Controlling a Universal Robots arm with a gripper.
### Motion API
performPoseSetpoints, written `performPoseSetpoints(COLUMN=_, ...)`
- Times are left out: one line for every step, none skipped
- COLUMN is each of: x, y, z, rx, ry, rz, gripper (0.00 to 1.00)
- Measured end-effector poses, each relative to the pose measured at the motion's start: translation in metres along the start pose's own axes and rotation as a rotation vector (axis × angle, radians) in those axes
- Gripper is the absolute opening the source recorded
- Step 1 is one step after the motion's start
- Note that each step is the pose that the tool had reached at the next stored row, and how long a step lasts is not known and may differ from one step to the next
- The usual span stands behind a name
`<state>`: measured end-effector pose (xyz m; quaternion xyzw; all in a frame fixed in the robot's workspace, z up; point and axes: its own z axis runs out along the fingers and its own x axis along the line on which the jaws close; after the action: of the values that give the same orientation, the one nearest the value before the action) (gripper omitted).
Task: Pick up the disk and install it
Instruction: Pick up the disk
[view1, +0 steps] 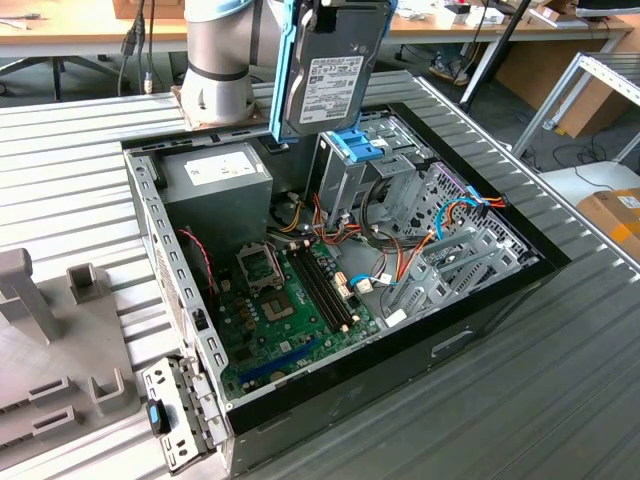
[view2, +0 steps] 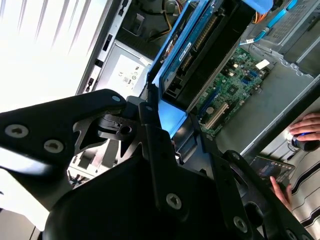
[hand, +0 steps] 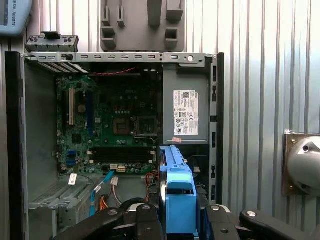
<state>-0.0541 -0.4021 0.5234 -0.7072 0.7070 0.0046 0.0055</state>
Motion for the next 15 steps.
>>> performPoseSetpoints(x=0.0005, y=-0.0003, z=0.0000, rx=0.0000, ry=0.0000, rz=0.000, gripper=0.36)
performPoseSetpoints(x=0.0014, y=-0.0007, z=0.0000, rx=0.0000, ry=0.0000, rz=0.000, gripper=0.36)
performPoseSetpoints(x=0.0014, y=-0.0008, z=0.0000, rx=0.0000, ry=0.0000, rz=0.000, gripper=0.36)
performPoseSetpoints(x=0.0014, y=-0.0016, z=-0.0001, rx=-0.0001, ry=0.0001, rz=0.000, gripper=0.36)
performPoseSetpoints(x=0.0014, y=-0.0048, z=-0.0001, rx=-0.0001, ry=0.0002, rz=0.000, gripper=0.36)
performPoseSetpoints(x=0.0015, y=-0.0087, z=0.0000, rx=0.0000, ry=0.0001, rz=0.000, gripper=0.36)
performPoseSetpoints(x=0.0016, y=-0.0105, z=0.0000, rx=0.0000, ry=0.0000, rz=0.000, gripper=0.36)
performPoseSetpoints(x=0.0019, y=-0.0125, z=0.0000, rx=0.0000, ry=-0.0002, rz=0.000, gripper=0.36)
performPoseSetpoints(x=0.0029, y=-0.0157, z=0.0000, rx=0.0000, ry=0.0000, rz=0.000, gripper=0.36)
performPoseSetpoints(x=0.0040, y=-0.0183, z=0.0000, rx=0.0000, ry=0.0000, rz=0.000, gripper=0.36)
performPoseSetpoints(x=0.0054, y=-0.0210, z=-0.0001, rx=-0.0001, ry=0.0001, rz=0.000, gripper=0.36)
performPoseSetpoints(x=0.0059, y=-0.0228, z=0.0000, rx=0.0000, ry=0.0000, rz=0.000, gripper=0.36)
performPoseSetpoints(x=0.0060, y=-0.0228, z=-0.0001, rx=0.0000, ry=0.0000, rz=0.000, gripper=0.36)
performPoseSetpoints(x=0.0060, y=-0.0228, z=-0.0001, rx=0.0000, ry=0.0000, rz=0.000, gripper=0.36)
performPoseSetpoints(x=0.0060, y=-0.0229, z=-0.0001, rx=0.0000, ry=0.0000, rz=0.000, gripper=0.36)
